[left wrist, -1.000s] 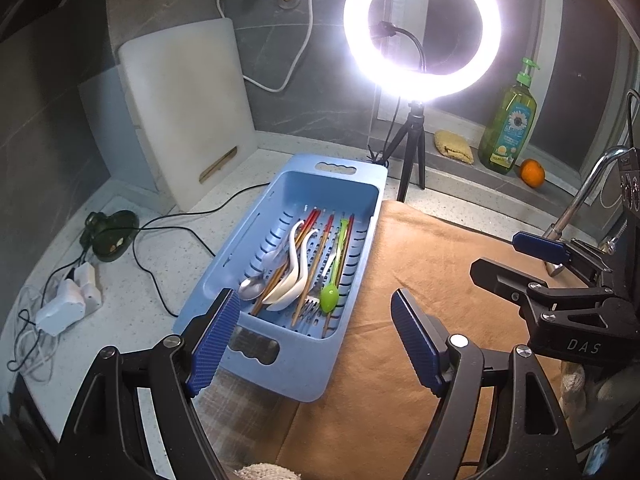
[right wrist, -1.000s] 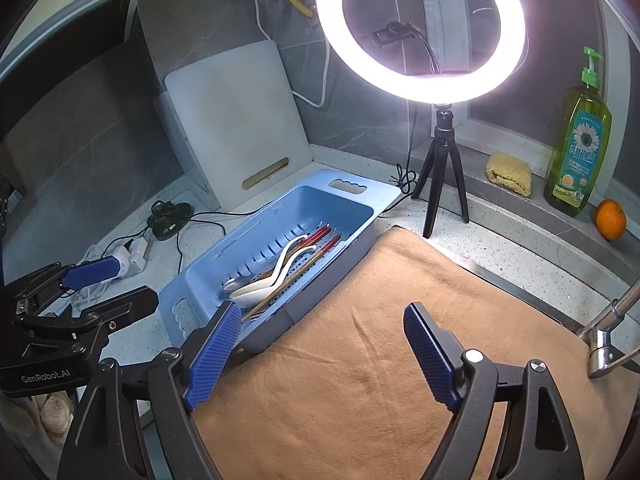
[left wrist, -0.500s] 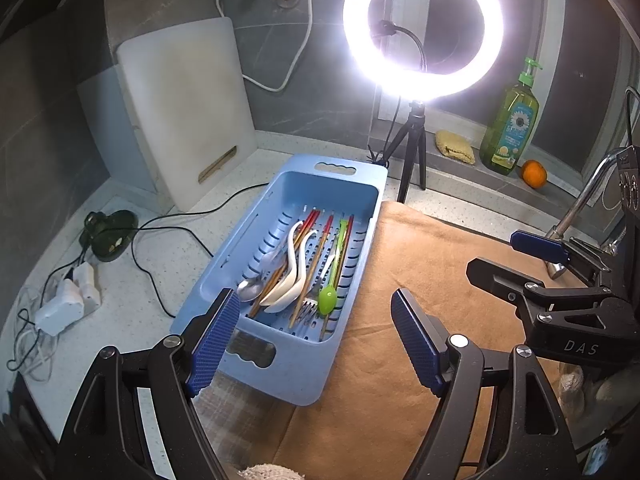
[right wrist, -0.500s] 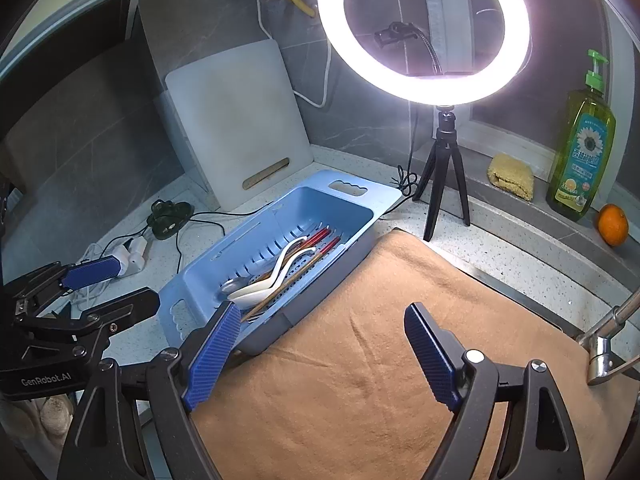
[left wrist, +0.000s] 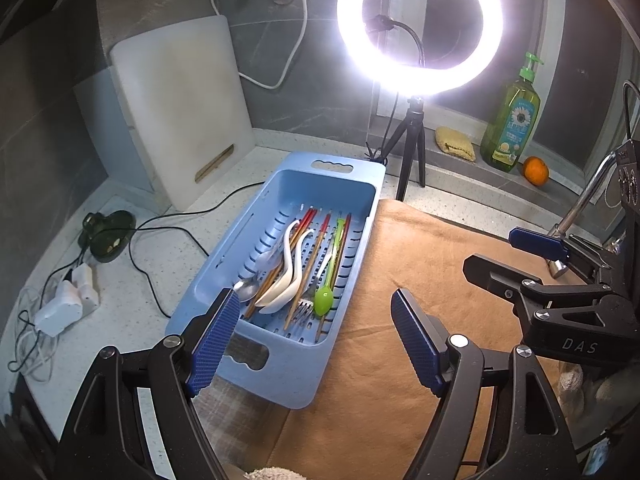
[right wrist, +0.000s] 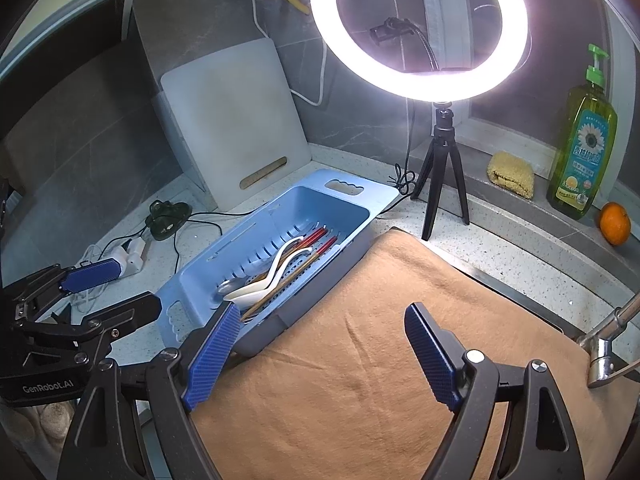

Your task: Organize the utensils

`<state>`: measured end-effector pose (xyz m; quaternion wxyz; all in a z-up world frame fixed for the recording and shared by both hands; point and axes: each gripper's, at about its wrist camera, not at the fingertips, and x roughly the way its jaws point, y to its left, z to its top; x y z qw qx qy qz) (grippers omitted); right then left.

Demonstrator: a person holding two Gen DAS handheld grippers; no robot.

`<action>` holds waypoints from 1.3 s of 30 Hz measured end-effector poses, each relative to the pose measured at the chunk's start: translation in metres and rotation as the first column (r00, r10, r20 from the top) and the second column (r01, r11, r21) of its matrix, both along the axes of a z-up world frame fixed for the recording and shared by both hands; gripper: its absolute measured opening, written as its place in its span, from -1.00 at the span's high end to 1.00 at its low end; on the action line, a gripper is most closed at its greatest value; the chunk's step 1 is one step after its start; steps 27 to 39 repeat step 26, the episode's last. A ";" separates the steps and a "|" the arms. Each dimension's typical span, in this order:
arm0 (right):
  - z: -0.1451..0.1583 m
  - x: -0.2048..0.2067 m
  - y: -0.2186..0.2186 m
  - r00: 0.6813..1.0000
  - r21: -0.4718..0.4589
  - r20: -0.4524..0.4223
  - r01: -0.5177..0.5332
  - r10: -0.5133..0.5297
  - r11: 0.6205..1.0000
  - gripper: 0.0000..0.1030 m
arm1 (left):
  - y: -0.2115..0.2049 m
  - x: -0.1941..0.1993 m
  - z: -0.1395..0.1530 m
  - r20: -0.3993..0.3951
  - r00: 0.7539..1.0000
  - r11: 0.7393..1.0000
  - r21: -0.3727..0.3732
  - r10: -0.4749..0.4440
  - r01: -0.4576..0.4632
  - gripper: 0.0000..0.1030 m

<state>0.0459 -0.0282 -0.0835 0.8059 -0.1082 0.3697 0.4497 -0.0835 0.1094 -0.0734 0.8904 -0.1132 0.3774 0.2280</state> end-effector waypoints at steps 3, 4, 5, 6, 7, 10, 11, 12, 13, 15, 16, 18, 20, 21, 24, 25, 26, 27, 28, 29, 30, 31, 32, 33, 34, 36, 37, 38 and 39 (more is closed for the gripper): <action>-0.001 0.000 0.000 1.000 -0.002 -0.001 -0.001 0.001 1.000 -0.59 | 0.000 0.001 0.000 -0.002 1.000 1.000 0.000 0.000 0.000 -0.52; -0.001 0.001 0.000 1.000 -0.002 -0.003 0.000 0.000 1.000 -0.59 | 0.000 0.001 0.000 -0.002 1.000 1.000 0.000 0.000 0.000 -0.52; -0.001 0.001 0.000 1.000 -0.002 -0.005 0.000 0.000 1.000 -0.59 | 0.000 0.001 0.000 -0.002 1.000 1.000 0.001 -0.001 0.001 -0.52; -0.002 0.002 0.000 1.000 -0.002 -0.006 0.001 -0.001 1.000 -0.59 | 0.000 0.001 0.000 -0.001 1.000 1.000 0.001 -0.001 0.001 -0.52; -0.002 0.002 0.000 1.000 -0.002 -0.007 0.002 -0.002 1.000 -0.59 | 0.000 0.001 0.000 -0.001 1.000 1.000 0.001 0.000 0.000 -0.52; -0.002 0.003 0.000 1.000 -0.002 -0.006 0.001 -0.001 1.000 -0.59 | 0.000 0.001 0.000 -0.002 1.000 1.000 0.001 -0.002 0.002 -0.53; -0.002 0.003 0.000 1.000 -0.002 -0.004 0.001 -0.001 1.000 -0.59 | 0.000 0.001 0.000 -0.002 1.000 1.000 0.001 -0.003 0.003 -0.53; -0.003 0.004 0.000 1.000 -0.002 -0.005 0.000 0.000 1.000 -0.59 | 0.000 0.001 0.000 -0.002 1.000 1.000 0.002 -0.005 0.005 -0.53; -0.002 0.004 0.000 1.000 -0.002 -0.006 0.000 0.000 1.000 -0.59 | 0.000 0.002 0.000 -0.003 1.000 1.000 0.002 -0.004 0.004 -0.53; -0.003 0.004 0.001 1.000 -0.003 -0.007 0.001 -0.001 1.000 -0.59 | 0.000 0.003 -0.001 -0.004 1.000 1.000 0.002 -0.005 0.005 -0.53; -0.003 0.004 0.001 1.000 -0.004 -0.007 0.000 0.000 1.000 -0.59 | -0.001 0.003 -0.001 -0.006 1.000 1.000 0.001 -0.007 0.007 -0.54; -0.003 0.004 0.001 1.000 -0.004 -0.008 0.000 0.000 1.000 -0.59 | -0.001 0.004 -0.002 -0.010 1.000 1.000 0.004 -0.007 0.007 -0.54; -0.003 0.003 0.001 1.000 -0.003 -0.008 0.001 -0.001 1.000 -0.59 | -0.002 0.005 -0.002 -0.011 1.000 1.000 0.003 -0.005 0.006 -0.54; -0.003 0.004 0.001 1.000 -0.004 -0.008 0.000 0.000 1.000 -0.59 | -0.002 0.005 -0.002 -0.010 1.000 1.000 0.001 -0.006 0.006 -0.54; -0.004 0.004 0.001 1.000 -0.005 -0.008 0.002 -0.002 1.000 -0.59 | -0.003 0.004 -0.002 0.005 1.000 1.000 0.007 -0.019 0.019 -0.54; -0.004 0.004 0.000 1.000 -0.006 -0.009 0.004 -0.004 1.000 -0.59 | -0.005 0.003 -0.002 0.007 1.000 1.000 0.017 -0.024 0.024 -0.54; -0.005 0.004 0.000 1.000 -0.008 -0.010 0.005 -0.006 1.000 -0.59 | -0.006 0.004 -0.003 0.004 1.000 0.999 0.025 -0.023 0.023 -0.54; -0.005 0.004 0.000 1.000 -0.008 -0.010 0.005 -0.006 1.000 -0.59 | -0.006 0.004 -0.003 0.004 1.000 0.999 0.025 -0.023 0.023 -0.54; -0.005 0.004 0.000 1.000 -0.008 -0.010 0.005 -0.006 1.000 -0.59 | -0.006 0.004 -0.003 0.004 1.000 0.999 0.025 -0.023 0.023 -0.54; -0.005 0.004 0.000 1.000 -0.008 -0.010 0.005 -0.006 1.000 -0.59 | -0.006 0.004 -0.003 0.004 1.000 0.999 0.025 -0.023 0.023 -0.54; -0.005 0.004 0.000 1.000 -0.008 -0.010 0.005 -0.006 1.000 -0.59 | -0.006 0.004 -0.003 0.004 1.000 0.999 0.025 -0.023 0.023 -0.54; -0.005 0.004 0.000 1.000 -0.008 -0.010 0.005 -0.006 1.000 -0.59 | -0.006 0.004 -0.003 0.004 1.000 0.999 0.025 -0.023 0.023 -0.54; -0.005 0.004 0.000 1.000 -0.008 -0.010 0.005 -0.006 1.000 -0.59 | -0.006 0.004 -0.003 0.004 1.000 0.999 0.025 -0.023 0.023 -0.54; -0.005 0.004 0.000 1.000 -0.008 -0.010 0.005 -0.006 1.000 -0.59 | -0.006 0.004 -0.003 0.004 1.000 0.999 0.025 -0.023 0.023 -0.54; -0.005 0.004 0.000 1.000 -0.008 -0.010 0.005 -0.006 1.000 -0.59 | -0.006 0.004 -0.003 0.004 1.000 0.999 0.025 -0.023 0.023 -0.54; -0.005 0.004 0.000 1.000 -0.008 -0.010 0.005 -0.006 1.000 -0.59 | -0.006 0.004 -0.003 0.004 1.000 0.999 0.025 -0.023 0.023 -0.54; -0.005 0.004 0.000 1.000 -0.008 -0.010 0.005 -0.006 1.000 -0.59 | -0.006 0.004 -0.003 0.004 1.000 0.999 0.025 -0.023 0.023 -0.54; -0.005 0.004 0.000 1.000 -0.008 -0.010 0.005 -0.006 1.000 -0.59 | -0.006 0.004 -0.003 0.004 1.000 0.999 0.025 -0.023 0.023 -0.54; -0.005 0.004 0.000 1.000 -0.008 -0.010 0.005 -0.006 1.000 -0.59 | -0.006 0.004 -0.003 0.004 1.000 0.999 0.025 -0.023 0.023 -0.54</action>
